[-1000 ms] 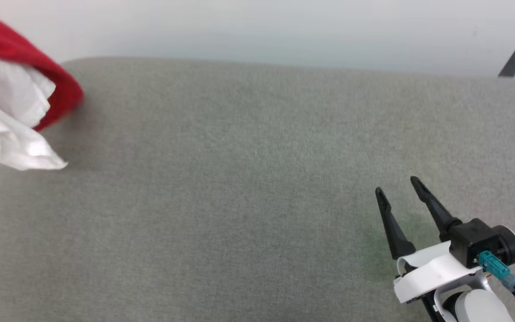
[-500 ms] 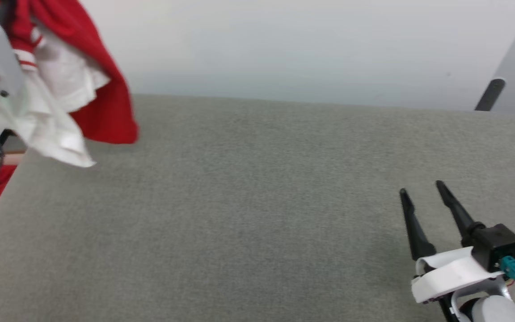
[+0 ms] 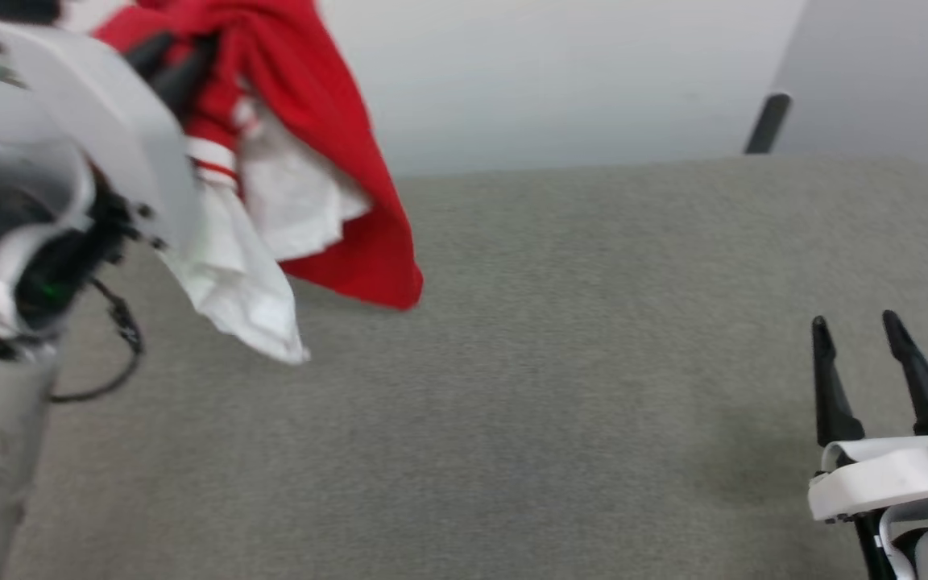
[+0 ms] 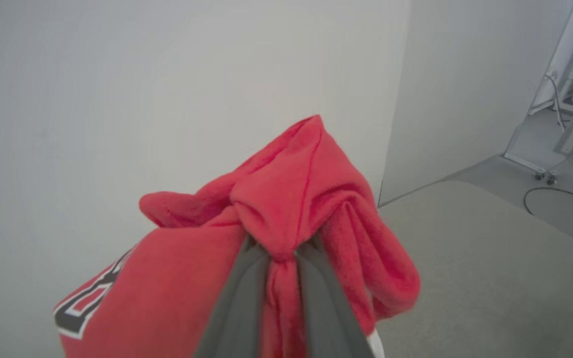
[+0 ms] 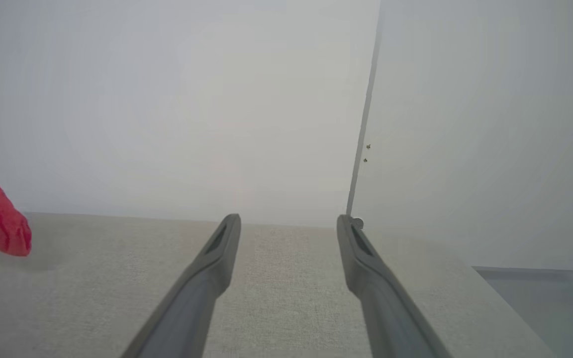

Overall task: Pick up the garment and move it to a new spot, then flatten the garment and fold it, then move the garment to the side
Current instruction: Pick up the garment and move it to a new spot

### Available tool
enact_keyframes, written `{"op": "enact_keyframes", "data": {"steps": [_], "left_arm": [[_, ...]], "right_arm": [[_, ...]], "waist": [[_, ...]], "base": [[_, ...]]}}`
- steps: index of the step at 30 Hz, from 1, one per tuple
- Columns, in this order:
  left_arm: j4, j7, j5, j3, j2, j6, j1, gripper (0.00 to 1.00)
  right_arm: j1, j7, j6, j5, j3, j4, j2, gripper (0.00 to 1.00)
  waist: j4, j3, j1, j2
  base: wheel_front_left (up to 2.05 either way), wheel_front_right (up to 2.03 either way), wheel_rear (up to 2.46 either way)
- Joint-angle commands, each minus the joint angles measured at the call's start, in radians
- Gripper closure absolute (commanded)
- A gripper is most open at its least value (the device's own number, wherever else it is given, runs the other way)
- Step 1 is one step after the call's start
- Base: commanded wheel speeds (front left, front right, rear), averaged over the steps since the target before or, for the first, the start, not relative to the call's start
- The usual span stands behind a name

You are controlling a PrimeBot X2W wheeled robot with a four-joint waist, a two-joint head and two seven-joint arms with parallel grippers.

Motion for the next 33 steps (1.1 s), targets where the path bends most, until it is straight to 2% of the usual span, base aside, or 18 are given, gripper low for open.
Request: {"op": "enact_keyframes", "data": {"steps": [1, 6, 12, 21, 25, 30, 33], "left_arm": [[-0.029, 0.009, -0.001, -0.013, -0.013, 0.017, 0.018, 1.00], [-0.095, 0.033, 0.003, -0.060, -0.054, 0.043, 0.046, 1.00], [-0.093, 0.046, 0.002, -0.117, -0.084, 0.043, 0.090, 1.00], [0.027, 0.021, -0.022, -0.184, -0.098, -0.027, 0.164, 1.00], [0.110, 0.010, -0.032, -0.203, -0.091, -0.061, 0.188, 1.00], [0.225, 0.008, -0.063, -0.223, -0.112, -0.091, 0.184, 1.00], [0.279, 0.012, -0.072, -0.243, -0.124, -0.103, 0.163, 0.83]], "right_arm": [[-0.017, -0.008, 0.000, -0.008, -0.017, 0.004, 0.005, 0.00], [-0.023, -0.016, 0.000, -0.015, -0.048, 0.010, 0.016, 0.00], [-0.041, -0.029, 0.000, -0.003, -0.059, 0.033, 0.032, 0.00], [-0.067, -0.046, 0.000, 0.007, -0.044, 0.082, 0.048, 0.00], [-0.084, -0.050, 0.000, 0.017, -0.036, 0.103, 0.052, 0.00], [-0.108, -0.052, 0.000, 0.025, -0.028, 0.126, 0.054, 0.00], [-0.109, -0.052, 0.000, 0.024, -0.025, 0.127, 0.054, 0.00]], "waist": [[-0.070, 0.038, 0.0000, 0.0000], [-0.130, 0.073, 0.0000, 0.0000], [-0.181, 0.116, 0.0000, 0.0000], [-0.219, 0.171, 0.0000, 0.0000], [-0.224, 0.189, 0.0000, 0.0000], [-0.213, 0.204, 0.0000, 0.0000], [-0.199, 0.203, 0.0000, 0.0000]], "base": [[0.00, 0.00, 0.00], [0.00, 0.00, 0.00], [0.00, 0.00, 0.00], [0.00, 0.00, 0.00], [0.00, 0.00, 0.00], [0.00, 0.00, 0.00], [0.00, 0.00, 0.00]]}}
